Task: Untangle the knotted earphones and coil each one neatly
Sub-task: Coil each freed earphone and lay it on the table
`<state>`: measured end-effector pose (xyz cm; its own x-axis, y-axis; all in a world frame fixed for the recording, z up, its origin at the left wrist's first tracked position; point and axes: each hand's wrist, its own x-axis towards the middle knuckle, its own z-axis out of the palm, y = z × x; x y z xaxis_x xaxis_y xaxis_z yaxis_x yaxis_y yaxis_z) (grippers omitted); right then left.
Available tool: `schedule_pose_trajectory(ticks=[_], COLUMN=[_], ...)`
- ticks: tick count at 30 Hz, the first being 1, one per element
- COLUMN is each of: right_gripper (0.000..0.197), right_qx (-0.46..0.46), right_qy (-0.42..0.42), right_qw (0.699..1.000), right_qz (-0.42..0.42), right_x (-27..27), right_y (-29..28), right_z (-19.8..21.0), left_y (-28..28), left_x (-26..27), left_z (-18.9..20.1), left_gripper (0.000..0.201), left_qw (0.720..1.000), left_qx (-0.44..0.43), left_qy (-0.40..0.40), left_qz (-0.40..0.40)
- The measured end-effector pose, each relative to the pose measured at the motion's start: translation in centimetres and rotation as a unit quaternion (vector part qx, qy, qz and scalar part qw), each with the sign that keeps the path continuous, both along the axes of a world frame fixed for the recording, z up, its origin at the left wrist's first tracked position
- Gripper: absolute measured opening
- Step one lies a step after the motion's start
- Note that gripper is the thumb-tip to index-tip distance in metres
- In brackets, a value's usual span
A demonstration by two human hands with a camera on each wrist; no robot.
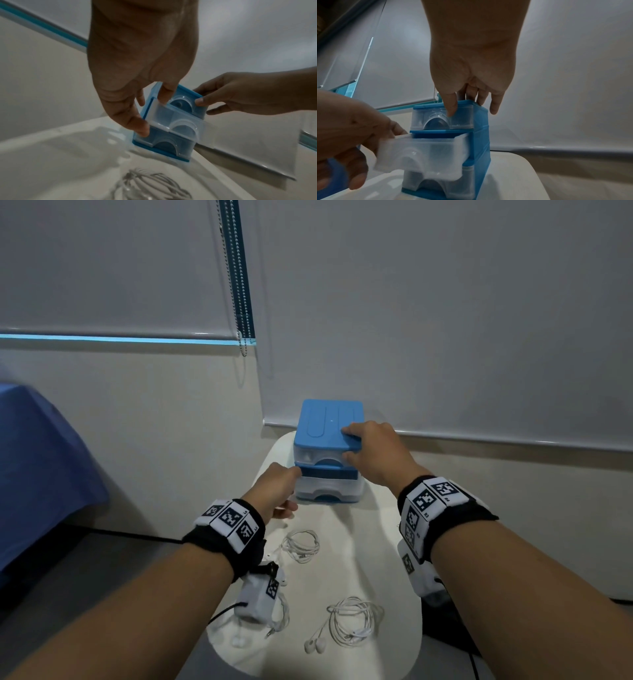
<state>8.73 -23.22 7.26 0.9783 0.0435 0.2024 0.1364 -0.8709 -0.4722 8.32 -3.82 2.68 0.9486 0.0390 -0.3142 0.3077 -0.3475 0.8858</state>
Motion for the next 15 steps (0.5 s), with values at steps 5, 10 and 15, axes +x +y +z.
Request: schedule_pose_trajectory(ticks=[5,10,15], right_gripper=[0.053,0.04,0.04], right_qx=[0.003,-0.008,-0.044], right_qy=[-0.002,-0.017,-0.005], right_qw=[1.0,1.0,0.999], right_qz=[0.004,0.011,0.013], right_x=[-0.2,-0.5,-0.9], right_y=[-0.1,0.2,0.3], right_z=[0.1,0.2,0.5], left_y=[1.3,2.4,2.2], left_x=[-1.4,-2.0,-1.9], left_z=[0.3,1.4,1.3], left_gripper=[0.047,0.099,0.107], left_qw=[0.985,0.95,0.94], left_qx=[0.128,0.213,0.226], left_qy=[-0.05,-0.128,-0.147], left_qz=[-0.108,-0.19,-0.211])
